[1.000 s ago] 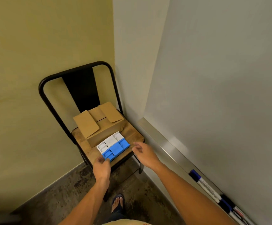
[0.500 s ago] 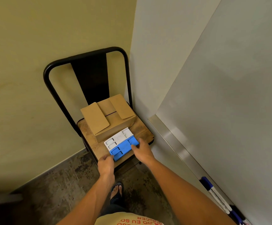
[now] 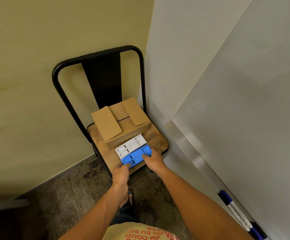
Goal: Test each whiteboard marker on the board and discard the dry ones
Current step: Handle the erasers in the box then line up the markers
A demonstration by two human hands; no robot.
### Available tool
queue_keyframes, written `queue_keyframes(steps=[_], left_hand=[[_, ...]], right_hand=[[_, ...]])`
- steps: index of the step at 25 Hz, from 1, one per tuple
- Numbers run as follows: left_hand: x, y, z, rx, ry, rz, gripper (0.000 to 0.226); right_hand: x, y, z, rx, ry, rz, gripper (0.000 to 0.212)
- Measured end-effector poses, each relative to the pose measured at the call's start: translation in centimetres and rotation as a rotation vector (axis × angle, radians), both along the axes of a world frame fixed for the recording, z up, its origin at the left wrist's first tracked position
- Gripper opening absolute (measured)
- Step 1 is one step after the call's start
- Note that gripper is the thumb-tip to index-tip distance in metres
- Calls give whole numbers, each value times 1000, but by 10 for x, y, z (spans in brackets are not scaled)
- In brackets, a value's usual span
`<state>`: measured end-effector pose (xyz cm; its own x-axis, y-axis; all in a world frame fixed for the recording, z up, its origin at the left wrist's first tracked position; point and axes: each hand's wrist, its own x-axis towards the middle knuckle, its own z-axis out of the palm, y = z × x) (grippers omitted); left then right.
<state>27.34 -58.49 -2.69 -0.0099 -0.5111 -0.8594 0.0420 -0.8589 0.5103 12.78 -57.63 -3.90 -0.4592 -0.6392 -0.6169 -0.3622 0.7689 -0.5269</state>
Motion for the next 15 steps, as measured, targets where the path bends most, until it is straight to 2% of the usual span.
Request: queue_keyframes(steps=[8, 15], left_hand=[[-8, 22, 14, -106, -63, -20, 39], [-43, 47, 37, -438, -104, -228, 43]], right_hand=[[-10, 27, 11, -56, 11, -17, 49], [-36, 71, 51, -221, -36, -228, 43]])
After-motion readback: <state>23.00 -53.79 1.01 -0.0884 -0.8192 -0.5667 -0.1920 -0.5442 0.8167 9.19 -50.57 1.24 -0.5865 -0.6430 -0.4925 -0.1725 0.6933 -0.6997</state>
